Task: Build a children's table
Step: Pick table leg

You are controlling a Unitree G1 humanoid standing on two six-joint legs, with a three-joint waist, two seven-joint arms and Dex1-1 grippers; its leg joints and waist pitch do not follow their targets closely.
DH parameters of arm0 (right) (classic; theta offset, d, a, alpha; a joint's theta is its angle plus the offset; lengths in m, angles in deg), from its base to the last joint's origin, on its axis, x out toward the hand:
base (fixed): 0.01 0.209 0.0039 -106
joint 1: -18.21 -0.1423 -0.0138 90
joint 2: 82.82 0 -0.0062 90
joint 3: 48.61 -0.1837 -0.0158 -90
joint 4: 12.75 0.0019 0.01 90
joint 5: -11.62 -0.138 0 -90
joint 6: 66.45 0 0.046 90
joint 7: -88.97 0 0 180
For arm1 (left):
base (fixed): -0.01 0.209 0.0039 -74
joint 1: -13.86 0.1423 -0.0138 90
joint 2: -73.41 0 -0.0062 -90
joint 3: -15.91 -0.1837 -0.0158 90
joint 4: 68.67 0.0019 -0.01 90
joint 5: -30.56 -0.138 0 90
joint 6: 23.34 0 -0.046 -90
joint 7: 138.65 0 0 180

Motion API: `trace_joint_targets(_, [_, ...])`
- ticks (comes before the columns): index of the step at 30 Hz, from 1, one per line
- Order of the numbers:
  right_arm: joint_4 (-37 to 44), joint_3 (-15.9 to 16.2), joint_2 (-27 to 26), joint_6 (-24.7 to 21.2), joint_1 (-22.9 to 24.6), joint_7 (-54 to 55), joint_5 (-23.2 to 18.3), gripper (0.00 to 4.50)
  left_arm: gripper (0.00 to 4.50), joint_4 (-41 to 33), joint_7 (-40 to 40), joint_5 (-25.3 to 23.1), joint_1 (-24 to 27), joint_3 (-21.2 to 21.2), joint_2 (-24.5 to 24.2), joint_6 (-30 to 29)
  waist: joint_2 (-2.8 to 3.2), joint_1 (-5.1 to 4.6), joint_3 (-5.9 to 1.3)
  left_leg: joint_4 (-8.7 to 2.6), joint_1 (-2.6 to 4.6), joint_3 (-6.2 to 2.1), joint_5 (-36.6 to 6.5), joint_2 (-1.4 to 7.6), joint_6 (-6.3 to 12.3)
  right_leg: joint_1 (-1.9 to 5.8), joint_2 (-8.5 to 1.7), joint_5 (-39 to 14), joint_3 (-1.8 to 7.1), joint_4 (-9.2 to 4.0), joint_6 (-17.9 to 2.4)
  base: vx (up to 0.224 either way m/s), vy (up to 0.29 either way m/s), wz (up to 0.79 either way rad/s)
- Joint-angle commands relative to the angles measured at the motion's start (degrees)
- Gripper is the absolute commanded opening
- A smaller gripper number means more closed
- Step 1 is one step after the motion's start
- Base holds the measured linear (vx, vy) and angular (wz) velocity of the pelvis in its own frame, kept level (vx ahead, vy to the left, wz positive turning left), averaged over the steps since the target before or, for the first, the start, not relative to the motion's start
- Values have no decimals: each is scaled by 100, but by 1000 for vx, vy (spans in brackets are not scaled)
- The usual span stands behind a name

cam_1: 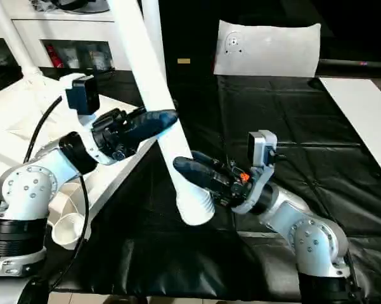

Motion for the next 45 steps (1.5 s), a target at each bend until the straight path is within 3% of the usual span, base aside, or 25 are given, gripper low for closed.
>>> trace_joint_targets(1, [-109, 14, 13, 94, -111, 135, 146, 180, 194, -34, -170, -113, -146, 33, -55, 11, -64, 28, -408, -399, 53, -47, -136, 242, 131, 291, -449, 35, 246, -418, -1280, 0, 0, 0])
trace_joint_targets(2, [-119, 7, 7, 96, -131, 155, 146, 180, 194, -19, -243, -180, -170, 36, -64, 46, -63, 27, -410, -400, 53, -49, -133, 243, 132, 292, -450, 34, 244, -417, -1279, 0, 0, 0])
trace_joint_targets(4, [-126, 1, 1, 97, -144, 165, 148, 236, 191, -9, -298, -218, -186, 35, -73, 71, -61, 25, -411, -400, 58, -50, -107, 246, 145, 290, -441, 66, 242, -413, -1278, 0, 0, 0])
trace_joint_targets(12, [-269, 171, -62, 660, -296, 395, 801, 306, 186, -236, -954, -622, -289, 110, -385, 48, -56, 10, -413, -403, 54, -57, -101, 236, 74, 295, -431, 87, 237, -404, -1185, 0, 0, 0])
trace_joint_targets(15, [-293, 421, 55, 822, -471, 716, 1350, 328, 185, -373, -1043, -1020, -320, -155, -775, -147, -38, -5, -413, -407, 74, -63, -77, 239, 24, 273, -414, 67, 233, -396, -1153, 0, 0, 0])
trace_joint_targets(17, [-298, 530, 123, 851, -556, 887, 1606, 352, 185, -394, -1063, -1206, -350, -287, -889, -158, -50, -9, -400, -416, 83, -55, -92, 234, -14, 268, -408, -31, 241, -403, -1114, 0, 0, 0])
trace_joint_targets(19, [-295, 655, 185, 764, -702, 981, 1766, 365, 184, -416, -1033, -1271, -406, -401, -950, -158, -103, 6, -403, -416, 91, -35, -137, 239, -30, 273, -425, -92, 254, -413, -1130, 0, 0, 0])
trace_joint_targets(21, [-317, 773, 247, 688, -857, 1051, 1917, 371, 184, -443, -959, -1334, -453, -521, -1015, -124, -70, 23, -409, -413, 93, -41, -92, 241, -39, 259, -424, -33, 253, -392, -1130, 0, 0, 0])
trace_joint_targets(27, [-413, 1020, 392, 616, -1034, 970, 2159, 371, 184, -474, -913, -1394, -548, -643, -1018, -93, -132, 10, -413, -399, 70, -34, 30, 222, 9, 294, -419, 299, 252, -359, -1204, 0, 0, 0])
trace_joint_targets(33, [-471, 1320, 579, 439, -1095, 757, 2291, 371, 184, -390, -768, -1540, -644, -791, -1054, 24, -137, 7, -409, -397, 71, -32, -16, 232, 34, 290, -423, 171, 257, -368, -1202, 0, 0, 0])
trace_joint_targets(44, [-973, 1718, 336, 597, -1266, 755, 2657, 371, 184, -340, -508, -1774, -773, -1143, -1029, 201, -131, 6, -416, -396, 72, -35, -37, 236, 19, 291, -435, 246, 250, -355, -1303, 0, 0, 0])
trace_joint_targets(45, [-998, 1719, 315, 618, -1274, 766, 2668, 353, 184, -346, -484, -1791, -775, -1168, -1043, 212, -129, 3, -418, -395, 76, -34, -38, 235, 16, 283, -436, 261, 250, -355, -1316, 0, 0, 0])
